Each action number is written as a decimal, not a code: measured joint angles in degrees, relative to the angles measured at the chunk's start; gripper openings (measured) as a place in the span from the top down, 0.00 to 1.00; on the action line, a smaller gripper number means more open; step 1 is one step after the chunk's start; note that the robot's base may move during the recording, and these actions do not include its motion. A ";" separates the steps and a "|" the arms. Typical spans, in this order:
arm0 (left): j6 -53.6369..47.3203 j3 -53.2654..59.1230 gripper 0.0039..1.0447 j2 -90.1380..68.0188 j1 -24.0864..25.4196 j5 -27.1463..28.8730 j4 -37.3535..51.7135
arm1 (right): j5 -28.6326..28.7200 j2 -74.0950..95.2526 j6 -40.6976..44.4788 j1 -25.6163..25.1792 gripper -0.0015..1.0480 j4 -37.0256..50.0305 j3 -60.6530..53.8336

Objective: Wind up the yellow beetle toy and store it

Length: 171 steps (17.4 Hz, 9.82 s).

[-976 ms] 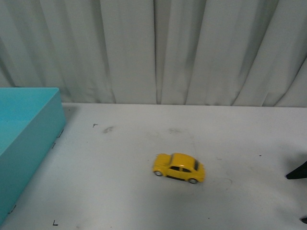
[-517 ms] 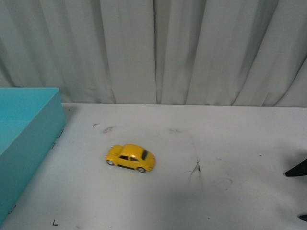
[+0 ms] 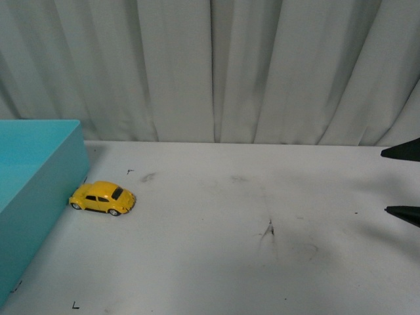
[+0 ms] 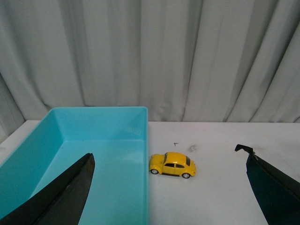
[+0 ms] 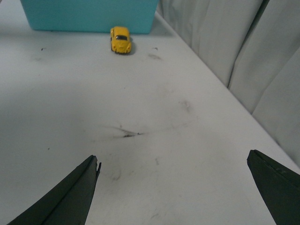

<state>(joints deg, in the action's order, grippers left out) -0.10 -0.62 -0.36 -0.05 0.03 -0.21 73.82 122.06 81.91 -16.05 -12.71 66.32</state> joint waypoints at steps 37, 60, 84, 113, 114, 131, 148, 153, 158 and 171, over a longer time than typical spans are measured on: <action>0.02 0.00 0.06 0.00 0.00 0.00 0.00 | -73.70 -86.84 -81.05 16.37 0.98 47.10 -65.70; 0.02 0.00 0.06 0.00 0.00 0.02 0.04 | -73.85 -121.74 -81.07 16.37 0.98 12.26 -65.70; 12.59 -44.61 0.06 -77.44 5.42 4.48 13.92 | -73.85 -121.87 -81.07 16.31 0.06 12.48 -65.70; -89.83 -98.05 0.06 -131.78 -7.34 -1.11 -39.85 | -73.85 -121.87 -81.07 16.31 0.06 12.48 -65.70; -90.75 -98.05 0.06 -132.96 -7.28 -0.98 -40.28 | -73.85 -121.87 -81.07 16.31 0.06 12.48 -65.70; -75.32 -100.30 0.61 -136.52 -7.10 5.20 -43.91 | -73.85 -121.87 -81.07 16.31 0.06 12.48 -65.70; -47.74 -95.78 0.61 -112.17 10.56 -12.28 -37.73 | -73.85 -121.87 -81.07 16.31 0.06 12.46 -65.70; -36.17 -84.80 0.61 -112.19 17.27 -3.48 -31.89 | -73.85 -121.87 -81.09 16.31 0.06 12.48 -65.70; -28.33 -82.38 0.61 -118.38 18.56 2.27 -24.72 | -73.85 -121.87 -81.07 16.31 0.06 12.48 -65.70; -22.69 -82.40 0.16 -125.57 17.88 1.57 -23.39 | -73.85 -121.87 -81.07 16.31 0.06 12.48 -65.70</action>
<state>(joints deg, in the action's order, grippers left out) -22.79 -83.02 -125.93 17.82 1.61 -23.59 -0.03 0.19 0.84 0.25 -0.23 0.62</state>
